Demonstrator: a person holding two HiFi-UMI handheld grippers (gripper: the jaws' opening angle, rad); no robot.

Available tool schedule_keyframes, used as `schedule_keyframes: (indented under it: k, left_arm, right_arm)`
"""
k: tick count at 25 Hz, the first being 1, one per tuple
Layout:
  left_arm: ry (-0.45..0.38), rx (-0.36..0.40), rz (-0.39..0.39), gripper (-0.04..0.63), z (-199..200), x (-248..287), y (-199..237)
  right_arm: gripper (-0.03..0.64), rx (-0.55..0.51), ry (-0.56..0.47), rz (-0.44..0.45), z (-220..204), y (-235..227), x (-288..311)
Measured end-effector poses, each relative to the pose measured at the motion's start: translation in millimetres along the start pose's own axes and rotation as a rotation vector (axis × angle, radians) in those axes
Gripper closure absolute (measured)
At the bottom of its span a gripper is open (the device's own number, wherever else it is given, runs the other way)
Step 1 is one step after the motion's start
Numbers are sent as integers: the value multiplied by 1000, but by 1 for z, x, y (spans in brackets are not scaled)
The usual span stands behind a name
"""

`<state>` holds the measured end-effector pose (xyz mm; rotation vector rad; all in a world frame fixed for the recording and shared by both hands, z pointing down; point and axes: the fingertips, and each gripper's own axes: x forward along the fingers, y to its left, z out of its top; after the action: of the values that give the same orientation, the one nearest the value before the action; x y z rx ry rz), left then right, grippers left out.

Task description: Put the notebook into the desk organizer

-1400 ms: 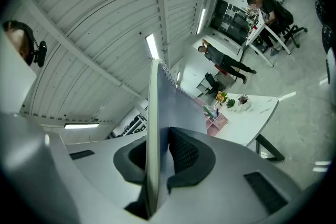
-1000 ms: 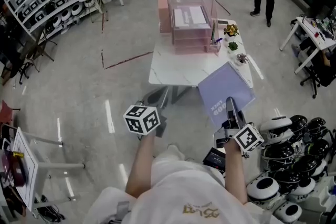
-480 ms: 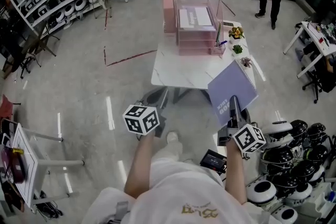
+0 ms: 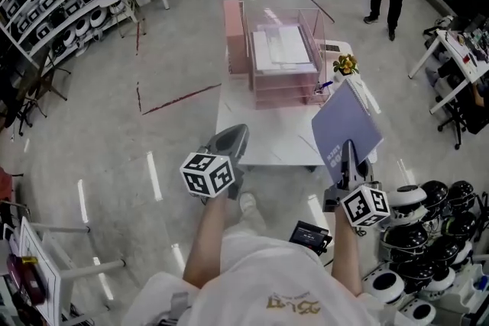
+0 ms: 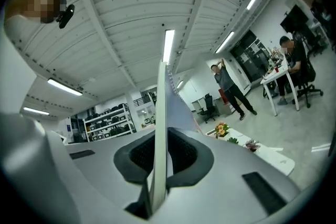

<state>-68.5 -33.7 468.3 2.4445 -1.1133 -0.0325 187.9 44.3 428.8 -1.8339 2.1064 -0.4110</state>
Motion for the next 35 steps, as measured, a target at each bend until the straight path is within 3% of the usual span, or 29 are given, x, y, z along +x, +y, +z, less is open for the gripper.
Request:
schedule_keyframes:
  k: [7, 15, 35]
  left_arm:
    - [35, 9, -82, 577, 50, 86, 51]
    - [44, 13, -128, 577, 75, 136, 77]
    - [37, 31, -37, 577, 91, 186, 81]
  right_arm:
    - [575, -112, -46, -95, 28, -14, 93]
    - [575, -184, -89, -151, 50, -31, 153]
    - [575, -219, -76, -27, 67, -56, 250]
